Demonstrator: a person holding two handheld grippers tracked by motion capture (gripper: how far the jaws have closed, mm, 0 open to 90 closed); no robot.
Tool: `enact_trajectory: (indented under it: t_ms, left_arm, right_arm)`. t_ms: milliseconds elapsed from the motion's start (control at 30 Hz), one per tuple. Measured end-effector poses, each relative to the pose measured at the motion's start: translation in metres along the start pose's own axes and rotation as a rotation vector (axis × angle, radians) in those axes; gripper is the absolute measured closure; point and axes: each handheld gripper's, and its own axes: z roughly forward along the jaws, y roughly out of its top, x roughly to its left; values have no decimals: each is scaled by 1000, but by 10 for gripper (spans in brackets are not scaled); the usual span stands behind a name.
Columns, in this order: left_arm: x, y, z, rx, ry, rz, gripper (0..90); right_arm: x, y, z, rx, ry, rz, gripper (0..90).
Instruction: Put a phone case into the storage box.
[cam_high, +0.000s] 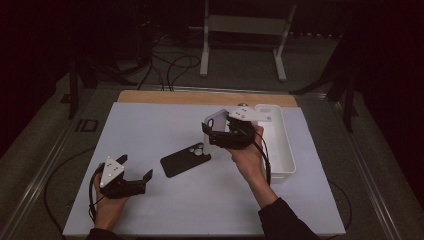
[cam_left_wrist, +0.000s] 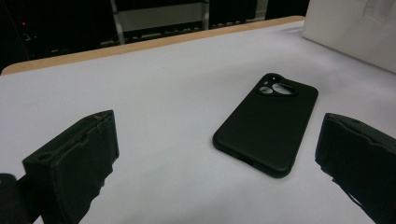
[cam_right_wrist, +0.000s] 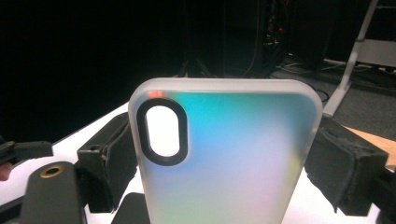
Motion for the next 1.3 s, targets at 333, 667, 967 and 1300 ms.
enact_trajectory:
  t_ms: [333, 667, 967, 1300]
  left_arm:
    - [-1, -1, 1, 10, -4, 2, 1]
    - [-2, -1, 2, 11, -6, 6, 1]
    - [-3, -1, 2, 13, -6, 6, 1]
    - [-4, -1, 2, 10, -8, 5, 1]
  right_arm:
    - [-14, 5, 8, 0, -39, 19, 167]
    - [-33, 11, 16, -1, -86, 15, 167]
    - [-40, 16, 19, -8, -102, 9, 167]
    - [-51, 21, 22, -11, -133, 0, 168]
